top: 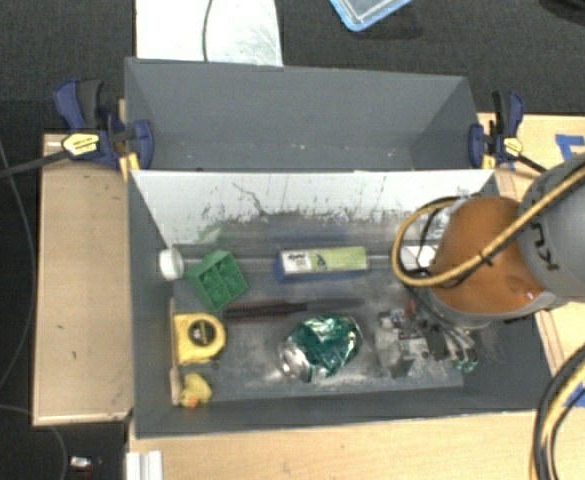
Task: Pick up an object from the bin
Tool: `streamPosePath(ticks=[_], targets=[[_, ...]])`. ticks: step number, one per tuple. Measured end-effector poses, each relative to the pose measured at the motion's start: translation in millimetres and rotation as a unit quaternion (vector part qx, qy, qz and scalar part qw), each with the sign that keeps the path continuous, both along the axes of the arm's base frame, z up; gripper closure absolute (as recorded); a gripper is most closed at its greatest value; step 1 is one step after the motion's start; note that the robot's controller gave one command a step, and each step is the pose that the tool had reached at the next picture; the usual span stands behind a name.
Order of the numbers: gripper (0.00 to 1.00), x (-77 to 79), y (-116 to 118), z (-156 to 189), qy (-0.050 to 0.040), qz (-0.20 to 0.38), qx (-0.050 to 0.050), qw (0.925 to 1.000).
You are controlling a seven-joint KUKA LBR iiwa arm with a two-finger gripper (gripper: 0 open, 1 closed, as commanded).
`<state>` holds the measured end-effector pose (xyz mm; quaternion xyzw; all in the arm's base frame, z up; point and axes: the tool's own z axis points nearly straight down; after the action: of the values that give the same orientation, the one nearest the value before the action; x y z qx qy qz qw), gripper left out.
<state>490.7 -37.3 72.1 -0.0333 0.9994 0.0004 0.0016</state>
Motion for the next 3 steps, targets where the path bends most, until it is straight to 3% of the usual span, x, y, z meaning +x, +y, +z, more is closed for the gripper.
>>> streamPosePath(ticks=[2,3], targets=[[1.00,-0.5,19.0,72.8,-0.0032,-0.024,0.000,0.9997],[1.00,-9.2,51.4,75.5,-0.0019,-0.037,0.001,0.9993]])
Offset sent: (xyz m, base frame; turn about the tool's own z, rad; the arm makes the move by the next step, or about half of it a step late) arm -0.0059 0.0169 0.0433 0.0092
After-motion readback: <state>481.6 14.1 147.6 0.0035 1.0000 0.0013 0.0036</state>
